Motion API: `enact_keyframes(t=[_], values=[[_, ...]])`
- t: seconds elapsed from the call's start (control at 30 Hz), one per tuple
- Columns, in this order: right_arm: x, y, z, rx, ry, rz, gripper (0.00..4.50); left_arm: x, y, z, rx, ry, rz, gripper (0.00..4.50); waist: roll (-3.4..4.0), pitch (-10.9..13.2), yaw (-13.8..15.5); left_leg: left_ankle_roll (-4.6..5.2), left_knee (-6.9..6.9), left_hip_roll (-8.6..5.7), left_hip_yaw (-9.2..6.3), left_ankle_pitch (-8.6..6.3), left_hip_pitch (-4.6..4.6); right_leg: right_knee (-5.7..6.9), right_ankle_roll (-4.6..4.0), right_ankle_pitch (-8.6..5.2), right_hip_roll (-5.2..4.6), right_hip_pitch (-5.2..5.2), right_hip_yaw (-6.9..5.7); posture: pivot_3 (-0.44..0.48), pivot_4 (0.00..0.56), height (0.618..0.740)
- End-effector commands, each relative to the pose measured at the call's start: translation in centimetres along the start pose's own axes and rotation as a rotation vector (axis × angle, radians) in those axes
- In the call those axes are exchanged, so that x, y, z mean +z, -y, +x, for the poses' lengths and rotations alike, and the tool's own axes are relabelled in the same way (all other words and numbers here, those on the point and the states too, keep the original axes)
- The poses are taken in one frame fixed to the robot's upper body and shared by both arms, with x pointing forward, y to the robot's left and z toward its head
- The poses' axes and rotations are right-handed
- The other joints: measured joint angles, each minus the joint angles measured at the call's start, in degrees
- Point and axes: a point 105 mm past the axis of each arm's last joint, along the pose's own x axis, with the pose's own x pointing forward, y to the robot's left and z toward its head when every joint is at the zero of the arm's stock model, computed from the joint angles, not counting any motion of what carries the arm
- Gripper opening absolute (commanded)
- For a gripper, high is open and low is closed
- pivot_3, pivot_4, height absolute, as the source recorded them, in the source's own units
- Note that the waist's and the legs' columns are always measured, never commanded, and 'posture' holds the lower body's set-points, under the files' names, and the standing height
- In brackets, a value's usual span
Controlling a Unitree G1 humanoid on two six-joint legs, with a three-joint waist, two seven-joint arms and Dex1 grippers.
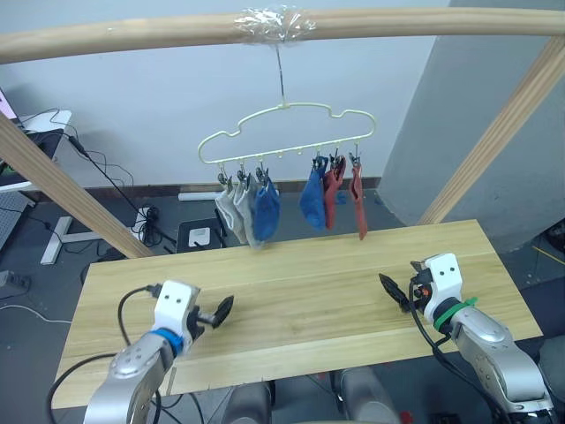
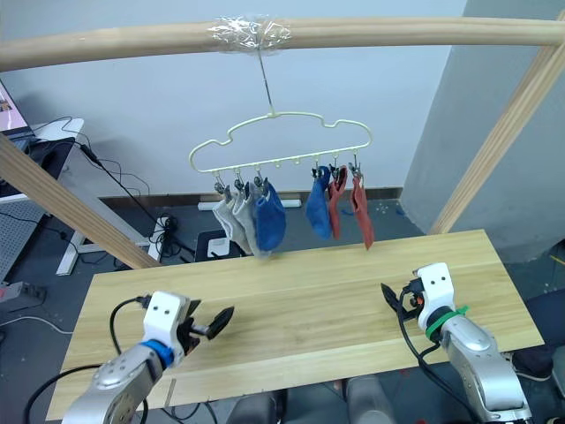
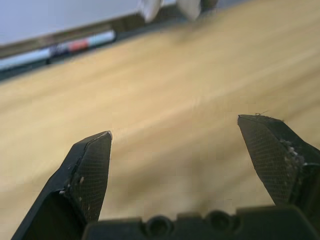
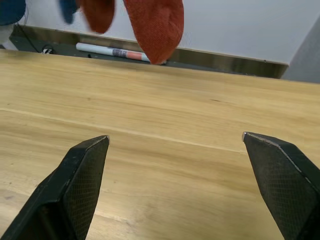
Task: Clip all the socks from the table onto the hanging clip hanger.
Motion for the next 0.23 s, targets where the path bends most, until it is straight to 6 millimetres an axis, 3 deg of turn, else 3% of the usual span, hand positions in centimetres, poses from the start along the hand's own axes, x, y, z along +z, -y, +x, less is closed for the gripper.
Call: enact_keyframes(t=[0.03,0.23], values=[[-0.4,0.4,-0.5,-0.012,0.008,-0.020,4.50,-0.1,-1.5,-1.6,0.102,-0.010,0.073,4.46,-0.08,-0.04,0.60,0.00,-0.01,0.00,-0.01,0.00,-0.01,-0.01,0.00,0.00,0.00,-0.01,-0.01,-0.025,0.185,0.740],[-1.3,0.9,-0.7,-0.040,-0.003,-0.025,4.50,-1.2,-2.1,-2.0,0.093,-0.046,0.046,4.46,-0.28,-0.29,1.66,-0.01,0.00,0.02,0.03,0.00,0.00,-0.01,-0.08,-0.04,0.00,-0.02,0.00,0.000,0.160,0.740]])
